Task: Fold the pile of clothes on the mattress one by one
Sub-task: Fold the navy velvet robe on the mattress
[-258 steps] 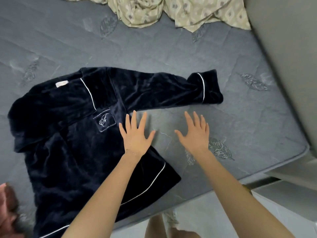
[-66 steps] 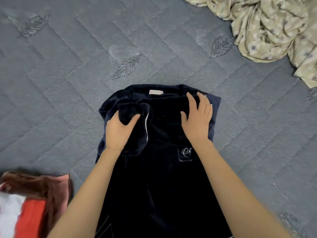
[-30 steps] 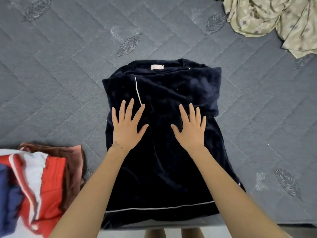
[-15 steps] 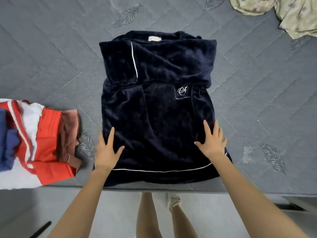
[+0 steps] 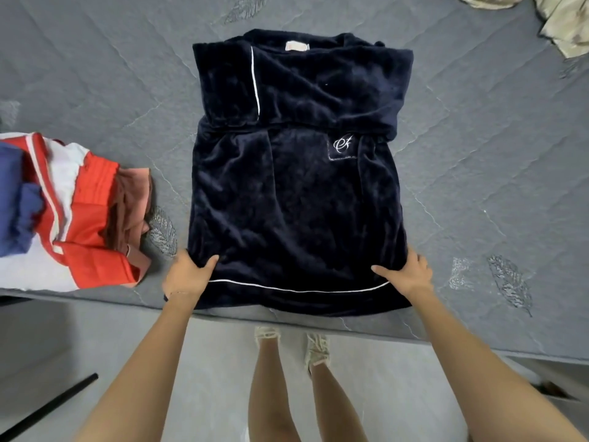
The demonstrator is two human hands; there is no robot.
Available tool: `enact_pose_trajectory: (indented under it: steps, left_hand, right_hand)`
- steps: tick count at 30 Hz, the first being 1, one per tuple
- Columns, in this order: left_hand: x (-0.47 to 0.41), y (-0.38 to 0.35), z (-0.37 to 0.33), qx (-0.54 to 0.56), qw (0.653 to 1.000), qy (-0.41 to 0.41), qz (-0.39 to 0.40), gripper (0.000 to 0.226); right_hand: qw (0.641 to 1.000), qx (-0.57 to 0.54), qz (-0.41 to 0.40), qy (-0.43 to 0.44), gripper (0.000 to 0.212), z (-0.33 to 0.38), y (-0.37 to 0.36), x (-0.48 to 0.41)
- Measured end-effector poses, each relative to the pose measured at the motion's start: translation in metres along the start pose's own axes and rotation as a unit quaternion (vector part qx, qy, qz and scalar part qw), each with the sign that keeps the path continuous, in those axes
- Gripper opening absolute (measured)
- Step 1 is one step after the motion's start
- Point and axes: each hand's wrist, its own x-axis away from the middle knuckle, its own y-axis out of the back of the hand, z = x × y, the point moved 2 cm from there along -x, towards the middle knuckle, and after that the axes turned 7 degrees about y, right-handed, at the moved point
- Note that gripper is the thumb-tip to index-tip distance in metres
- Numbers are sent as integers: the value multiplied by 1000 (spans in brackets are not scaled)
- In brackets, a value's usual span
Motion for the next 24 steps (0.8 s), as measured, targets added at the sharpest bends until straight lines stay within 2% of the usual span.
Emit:
enact_pose_trajectory:
  steps: [2, 4, 5, 6, 8, 11, 17, 19, 21, 22, 24]
  left_hand:
    - [1, 1, 9, 37, 999, 19, 15, 55]
    - [4, 0, 20, 93, 994, 47, 29, 51]
    - [5, -2, 25, 135, 988, 69, 38, 48]
    - [8, -4, 30, 175, 979, 92, 50, 47]
    - [18, -9, 35, 218, 968, 108, 65, 45]
    - [37, -14, 15, 250, 966, 56, 45, 33]
    - [73, 6, -91, 433, 898, -73, 34, 12]
    - [71, 22, -126, 487, 868, -85, 51, 24]
    - [61, 37, -155, 530, 840, -74, 93, 59]
    - [58, 45, -170, 548, 826, -72, 115, 67]
    - [49, 57, -198, 576, 801, -77, 144, 64]
  right_hand:
    - [999, -54, 8, 3, 102, -7, -1, 2]
    - [983, -183, 31, 12, 93, -10, 2, 6]
    - [968, -241, 68, 3, 84, -11, 3, 13]
    - [955, -273, 113, -9, 74, -12, 3, 18]
    - [950, -263, 165, -20, 60, -15, -1, 27]
    - [946, -287, 146, -26, 47, -4, -7, 33]
    - [891, -435, 131, 8, 26, 76, 12, 39]
    - [871, -482, 93, 20, 15, 110, 32, 35]
    - [846, -530, 48, 27, 13, 143, 52, 27]
    - [832, -553, 34, 25, 14, 159, 61, 22]
    - [808, -589, 21, 13, 25, 189, 75, 9]
